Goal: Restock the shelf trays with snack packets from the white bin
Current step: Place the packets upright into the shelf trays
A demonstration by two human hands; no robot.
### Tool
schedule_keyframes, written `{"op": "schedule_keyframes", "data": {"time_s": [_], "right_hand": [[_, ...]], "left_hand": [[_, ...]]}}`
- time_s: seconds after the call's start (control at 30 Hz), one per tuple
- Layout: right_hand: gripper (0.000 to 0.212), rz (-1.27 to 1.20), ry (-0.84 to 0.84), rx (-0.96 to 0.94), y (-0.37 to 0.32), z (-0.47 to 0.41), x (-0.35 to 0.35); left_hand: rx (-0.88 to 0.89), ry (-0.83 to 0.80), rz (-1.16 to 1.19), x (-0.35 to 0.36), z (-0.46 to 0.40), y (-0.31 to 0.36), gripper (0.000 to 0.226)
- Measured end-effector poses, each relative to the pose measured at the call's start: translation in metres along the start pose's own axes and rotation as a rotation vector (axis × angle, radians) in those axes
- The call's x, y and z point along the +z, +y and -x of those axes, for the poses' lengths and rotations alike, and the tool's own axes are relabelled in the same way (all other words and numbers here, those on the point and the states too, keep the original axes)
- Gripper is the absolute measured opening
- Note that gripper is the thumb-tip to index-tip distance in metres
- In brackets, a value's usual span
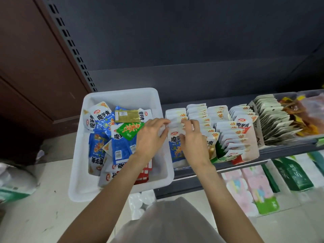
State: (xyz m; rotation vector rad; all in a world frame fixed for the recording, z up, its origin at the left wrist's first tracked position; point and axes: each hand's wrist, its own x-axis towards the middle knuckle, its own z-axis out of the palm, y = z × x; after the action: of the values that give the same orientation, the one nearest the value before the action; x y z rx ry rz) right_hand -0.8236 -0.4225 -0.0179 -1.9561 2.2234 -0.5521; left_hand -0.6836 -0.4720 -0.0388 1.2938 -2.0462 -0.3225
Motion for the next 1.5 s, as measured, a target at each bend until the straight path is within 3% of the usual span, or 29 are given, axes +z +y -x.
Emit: {"op": "schedule_keyframes", "data": {"time_s": [0.1,0.2,0.33,0.53,0.63,0.73,0.83,0.93,1.0,1.07,1.13,1.2,1.33,1.5], "right_hand": [[0.029,-0.111,0.093,-0.165,-0.013,0.007,-0.010],[0.021,-0.211,-0.048,-0.378,-0.039,0.006,-0.005],[0.029,-0.058,-0.391,-0.482,-0.084,-0.009,0.041],[0.066,0.203,-0.577,-0.212,-0.108,-0.023,0.112],[0.054,0.231,-0.531,-0.172,-0.111,-0.021,0.120],[0.034,0.243,-0.481,-0.233,-0.110,-0.020,0.101],[0.022,-0.010,-0.405,-0.123,-0.098,-0.022,0.074],[0.017,-0.742,-0.480,0.143,-0.086,-0.012,0.050],[0.021,-1.135,-0.602,0.252,-0.082,-0.001,0.031],[0.023,-1.210,-0.659,0.233,-0.078,0.006,0.017],[0.022,-1.167,-0.586,0.196,-0.073,0.010,0.009],[0.024,-1.115,-0.384,0.174,-0.068,0.012,0.000],[0.051,-1.065,-0.002,0.059,-0.047,0.013,-0.038],[0.050,-0.817,0.202,-0.003,-0.013,0.013,-0.072]], "left_hand": [[-0.008,0.202,0.033,-0.024,0.019,-0.017,0.020],[-0.029,0.250,-0.049,-0.048,0.049,-0.051,0.021],[-0.207,-0.004,-0.166,-0.061,0.076,-0.086,0.034],[-0.384,-0.461,-0.218,-0.061,0.078,-0.101,0.044],[-0.406,-0.620,-0.299,-0.062,0.077,-0.101,0.041],[-0.456,-0.593,-0.254,-0.061,0.075,-0.104,0.042],[-0.679,-0.394,0.109,-0.066,0.071,-0.097,0.044],[-0.924,-0.087,0.685,-0.076,0.066,-0.072,0.035],[-0.919,0.015,0.957,-0.083,0.061,-0.053,0.018],[-0.793,0.034,1.024,-0.090,0.055,-0.035,0.014],[-0.675,0.027,0.969,-0.093,0.047,-0.025,0.016],[-0.566,-0.017,0.887,-0.093,0.041,-0.016,0.017],[-0.325,-0.095,0.681,-0.077,0.034,0.010,0.017],[-0.206,-0.068,0.660,-0.050,0.015,0.048,0.017]]}}
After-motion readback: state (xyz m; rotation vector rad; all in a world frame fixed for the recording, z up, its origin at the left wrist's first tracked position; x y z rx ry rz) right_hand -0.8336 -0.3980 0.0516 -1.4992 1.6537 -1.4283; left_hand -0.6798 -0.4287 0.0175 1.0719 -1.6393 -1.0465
